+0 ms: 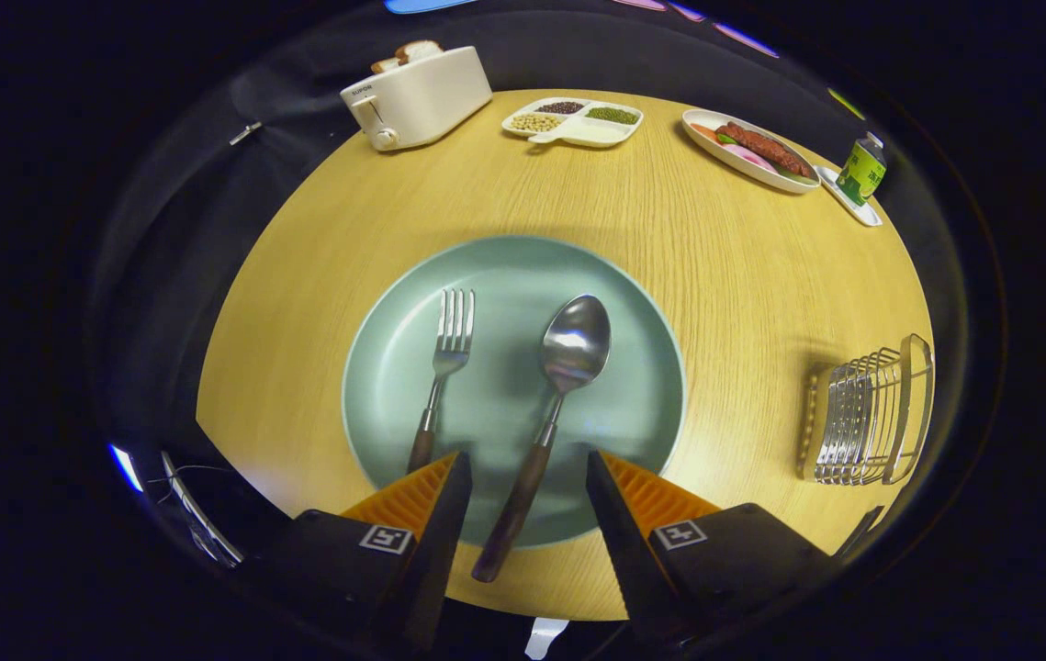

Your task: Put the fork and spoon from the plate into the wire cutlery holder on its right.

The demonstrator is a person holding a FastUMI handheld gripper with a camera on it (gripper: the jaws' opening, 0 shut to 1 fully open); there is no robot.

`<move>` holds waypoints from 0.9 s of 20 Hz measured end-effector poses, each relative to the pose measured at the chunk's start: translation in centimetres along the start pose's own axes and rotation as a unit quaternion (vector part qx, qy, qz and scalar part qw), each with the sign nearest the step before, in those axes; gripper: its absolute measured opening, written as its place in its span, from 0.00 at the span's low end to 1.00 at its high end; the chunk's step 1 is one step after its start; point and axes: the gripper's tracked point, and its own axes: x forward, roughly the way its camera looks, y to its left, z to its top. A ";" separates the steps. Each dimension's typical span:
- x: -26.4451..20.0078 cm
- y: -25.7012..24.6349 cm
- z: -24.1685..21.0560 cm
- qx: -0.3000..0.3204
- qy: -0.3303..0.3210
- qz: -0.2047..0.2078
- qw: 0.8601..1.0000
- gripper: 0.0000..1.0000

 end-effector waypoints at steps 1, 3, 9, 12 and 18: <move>0.3 0.0 -0.1 0.001 0.005 -0.002 1.000 0.76; 0.9 -0.1 -0.6 0.010 0.018 -0.003 1.000 0.58; 1.1 -1.0 0.0 0.033 0.026 -0.008 0.999 0.22; 1.1 -0.6 -0.4 0.022 0.036 0.013 0.999 0.08; -1.4 -1.5 0.1 0.007 0.022 0.024 0.999 0.06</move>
